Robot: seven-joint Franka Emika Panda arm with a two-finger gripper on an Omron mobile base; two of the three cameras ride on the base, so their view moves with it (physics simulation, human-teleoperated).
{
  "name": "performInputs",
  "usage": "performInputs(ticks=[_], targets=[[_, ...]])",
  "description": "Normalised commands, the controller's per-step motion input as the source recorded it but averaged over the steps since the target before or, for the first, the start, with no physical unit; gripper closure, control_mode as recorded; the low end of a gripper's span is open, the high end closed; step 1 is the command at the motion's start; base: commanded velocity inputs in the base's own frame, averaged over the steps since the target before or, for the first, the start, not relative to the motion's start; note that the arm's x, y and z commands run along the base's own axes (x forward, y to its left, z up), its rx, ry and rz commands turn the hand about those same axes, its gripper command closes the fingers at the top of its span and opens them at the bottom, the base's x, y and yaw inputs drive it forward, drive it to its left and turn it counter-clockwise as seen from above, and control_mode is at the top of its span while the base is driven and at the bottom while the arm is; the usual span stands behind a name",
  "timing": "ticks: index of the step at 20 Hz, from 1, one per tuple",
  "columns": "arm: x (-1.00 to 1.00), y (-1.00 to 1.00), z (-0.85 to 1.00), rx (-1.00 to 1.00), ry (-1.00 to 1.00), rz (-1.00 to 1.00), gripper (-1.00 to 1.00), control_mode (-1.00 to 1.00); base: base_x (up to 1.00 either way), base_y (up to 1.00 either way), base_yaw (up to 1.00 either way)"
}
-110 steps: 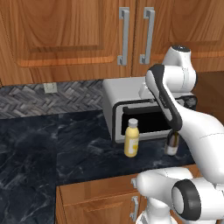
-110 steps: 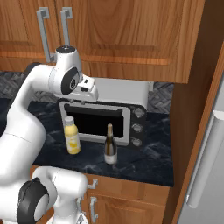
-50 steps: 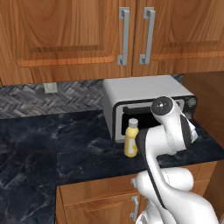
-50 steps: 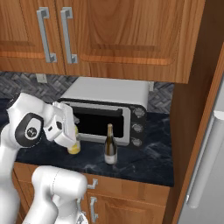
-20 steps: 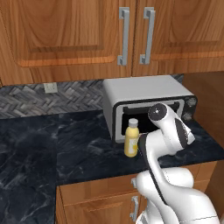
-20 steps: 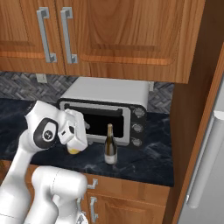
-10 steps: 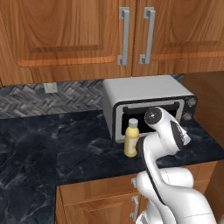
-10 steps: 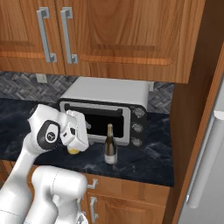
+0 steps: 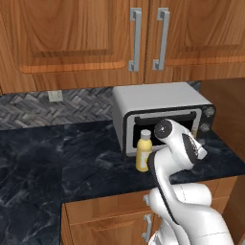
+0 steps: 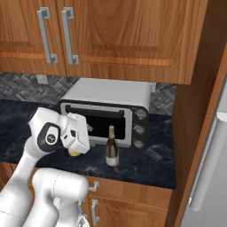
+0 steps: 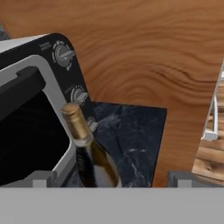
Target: There is a wine glass and glass cup on the dining counter. Place the wine bottle next to the wine glass and the juice bottle next to the glass cup.
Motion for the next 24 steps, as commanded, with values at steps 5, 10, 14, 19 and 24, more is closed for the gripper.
performInputs(ticks=[5,10,14,19,24], targets=[[0.01,-0.13,-0.09,-0.03,0.0,0.0,-1.0,-1.0,0.0,0.0,0.0],[0.03,-0.25,-0.1,-0.01,0.0,0.0,-1.0,-1.0,0.0,0.0,0.0],[0.08,-0.16,-0.16,0.0,0.0,0.0,-1.0,-1.0,0.0,0.0,0.0],[0.1,-0.01,-0.17,0.0,-0.05,0.01,-1.0,-1.0,0.0,0.0,0.0],[0.11,-0.04,-0.15,0.0,-0.06,0.01,-1.0,-1.0,0.0,0.0,0.0]])
